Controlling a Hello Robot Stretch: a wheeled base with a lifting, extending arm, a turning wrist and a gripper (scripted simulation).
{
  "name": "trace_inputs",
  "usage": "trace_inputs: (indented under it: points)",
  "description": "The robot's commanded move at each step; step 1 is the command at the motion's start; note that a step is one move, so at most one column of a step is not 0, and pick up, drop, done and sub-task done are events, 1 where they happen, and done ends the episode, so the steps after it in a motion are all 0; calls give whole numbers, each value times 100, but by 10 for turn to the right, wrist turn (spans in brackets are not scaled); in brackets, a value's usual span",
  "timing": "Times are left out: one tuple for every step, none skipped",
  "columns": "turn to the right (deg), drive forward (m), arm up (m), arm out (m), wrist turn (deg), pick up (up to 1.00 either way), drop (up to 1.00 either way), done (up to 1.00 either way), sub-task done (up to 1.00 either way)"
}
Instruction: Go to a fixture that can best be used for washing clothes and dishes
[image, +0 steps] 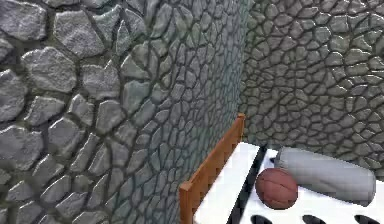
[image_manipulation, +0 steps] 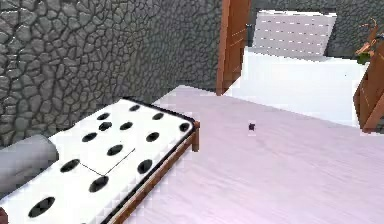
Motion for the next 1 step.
trace_inputs:
  points:
    - [450,0,0,0,0,0,0,0,0]
